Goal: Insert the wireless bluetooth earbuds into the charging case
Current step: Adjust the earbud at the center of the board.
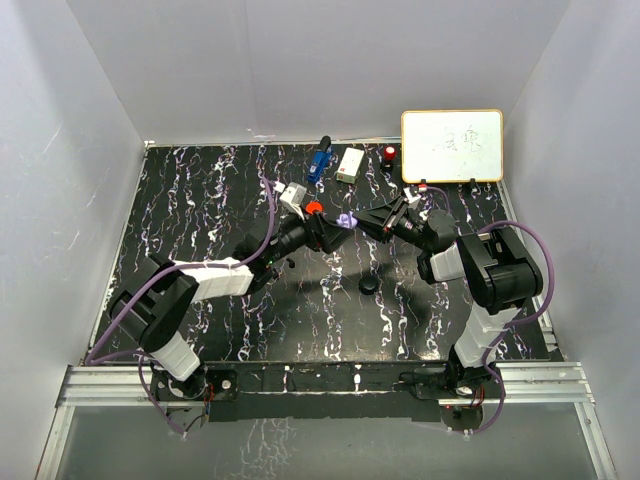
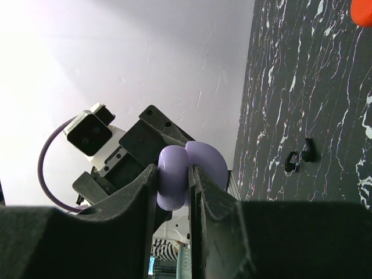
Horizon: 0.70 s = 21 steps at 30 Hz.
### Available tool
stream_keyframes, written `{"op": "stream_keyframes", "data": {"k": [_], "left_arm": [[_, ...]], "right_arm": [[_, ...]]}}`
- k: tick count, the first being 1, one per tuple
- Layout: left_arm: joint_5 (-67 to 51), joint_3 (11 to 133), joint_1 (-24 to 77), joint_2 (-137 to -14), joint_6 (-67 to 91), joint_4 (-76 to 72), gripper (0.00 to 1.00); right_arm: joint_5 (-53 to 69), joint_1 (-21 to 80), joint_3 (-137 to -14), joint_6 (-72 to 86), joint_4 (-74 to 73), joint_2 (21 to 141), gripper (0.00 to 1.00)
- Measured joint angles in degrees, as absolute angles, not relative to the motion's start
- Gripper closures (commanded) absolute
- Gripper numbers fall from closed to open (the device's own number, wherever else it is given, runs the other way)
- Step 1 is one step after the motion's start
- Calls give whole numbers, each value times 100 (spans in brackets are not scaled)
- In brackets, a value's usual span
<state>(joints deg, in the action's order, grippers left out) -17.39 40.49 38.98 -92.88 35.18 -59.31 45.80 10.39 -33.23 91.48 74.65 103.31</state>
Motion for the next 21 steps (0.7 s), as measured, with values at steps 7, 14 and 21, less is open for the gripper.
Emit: {"op": "stream_keyframes", "data": {"k": [7, 14, 21], "left_arm": [[-1715, 4047, 3898, -9181, 3516, -5916, 24], [-1723, 4117, 3898, -9172, 3518, -5865, 24], [-1778, 4154, 3898, -9172, 3544, -5872, 24]], "right_arm": [[4580, 1039, -3332, 9148, 7463, 10331, 100], [4580, 1039, -3332, 9148, 7459, 10331, 100], [4580, 1039, -3345, 9148, 7452, 10333, 100]]}}
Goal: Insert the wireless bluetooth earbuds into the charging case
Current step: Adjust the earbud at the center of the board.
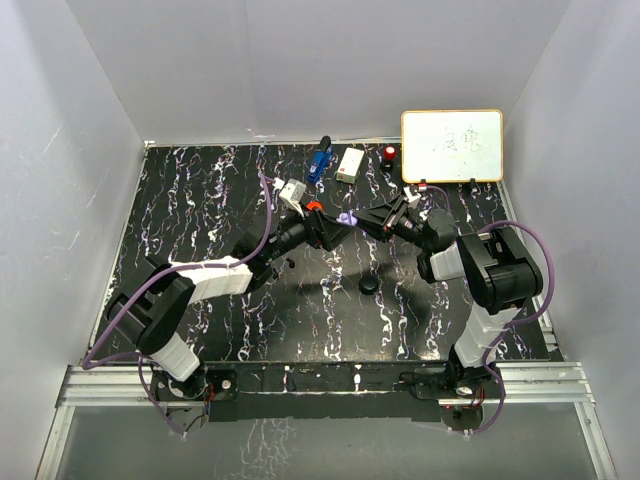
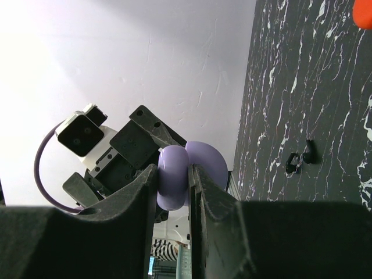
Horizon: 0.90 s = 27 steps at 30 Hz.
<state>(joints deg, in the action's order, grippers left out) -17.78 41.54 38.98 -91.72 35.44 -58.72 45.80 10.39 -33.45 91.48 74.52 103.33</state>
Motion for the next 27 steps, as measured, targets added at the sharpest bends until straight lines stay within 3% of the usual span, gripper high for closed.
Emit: {"op": "stream_keyframes", "data": {"k": [27], "left_arm": [[-1887, 4158, 3898, -9170, 3583, -5867, 25]], "right_arm": [[4558, 1039, -3409, 9139, 7367, 10344, 100]]}}
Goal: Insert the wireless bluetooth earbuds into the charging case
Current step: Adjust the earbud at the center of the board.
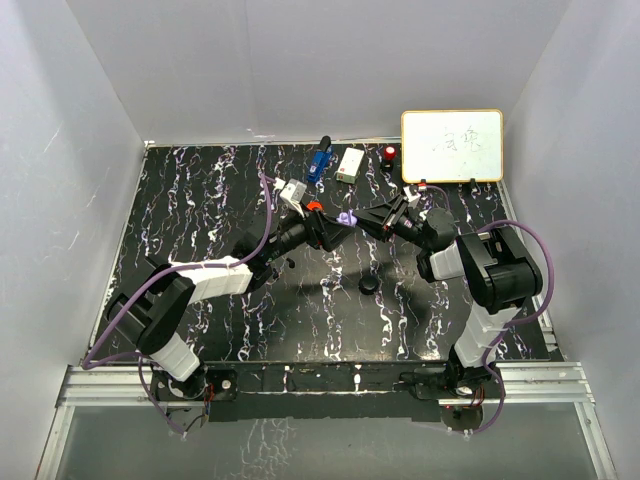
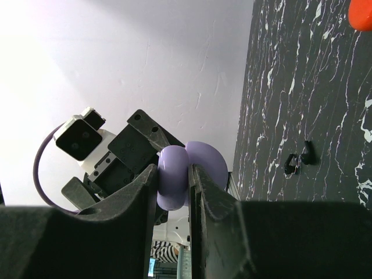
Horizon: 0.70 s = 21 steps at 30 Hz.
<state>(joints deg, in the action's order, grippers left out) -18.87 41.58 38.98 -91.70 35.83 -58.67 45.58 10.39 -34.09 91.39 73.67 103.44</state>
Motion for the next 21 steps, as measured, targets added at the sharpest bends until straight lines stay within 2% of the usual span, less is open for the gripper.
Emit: {"op": "stream_keyframes", "data": {"k": [21], "left_arm": [[-1892, 4158, 3907, -9137, 3607, -5863, 26]], "right_arm": [[4534, 1039, -3446, 9135, 7349, 10427, 100]]}}
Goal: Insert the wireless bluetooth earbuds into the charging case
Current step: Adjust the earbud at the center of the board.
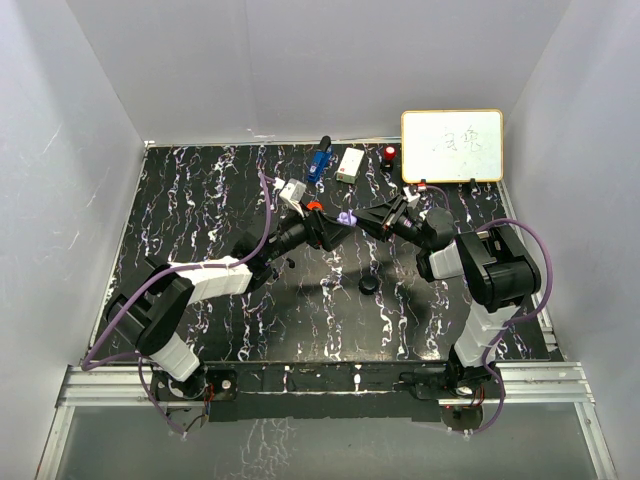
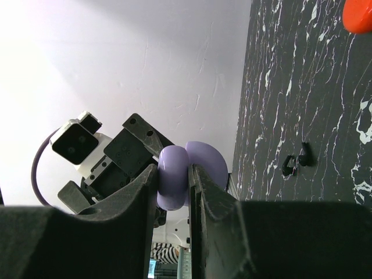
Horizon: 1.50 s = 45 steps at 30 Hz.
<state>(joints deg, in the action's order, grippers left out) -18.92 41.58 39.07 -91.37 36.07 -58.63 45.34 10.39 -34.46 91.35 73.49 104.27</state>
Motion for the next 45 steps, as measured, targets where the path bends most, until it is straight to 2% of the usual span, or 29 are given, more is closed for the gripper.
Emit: {"op": "stream_keyframes", "data": {"k": [40, 45], "left_arm": [[-1712, 4156, 4071, -8923, 3509, -5647, 26], [-1387, 3972, 4073, -8678, 3424, -5564, 20]], "right_arm": [[4497, 1039, -3634, 9135, 7347, 10538, 100], [4497, 1039, -3634, 9133, 7345, 10538, 100]]}}
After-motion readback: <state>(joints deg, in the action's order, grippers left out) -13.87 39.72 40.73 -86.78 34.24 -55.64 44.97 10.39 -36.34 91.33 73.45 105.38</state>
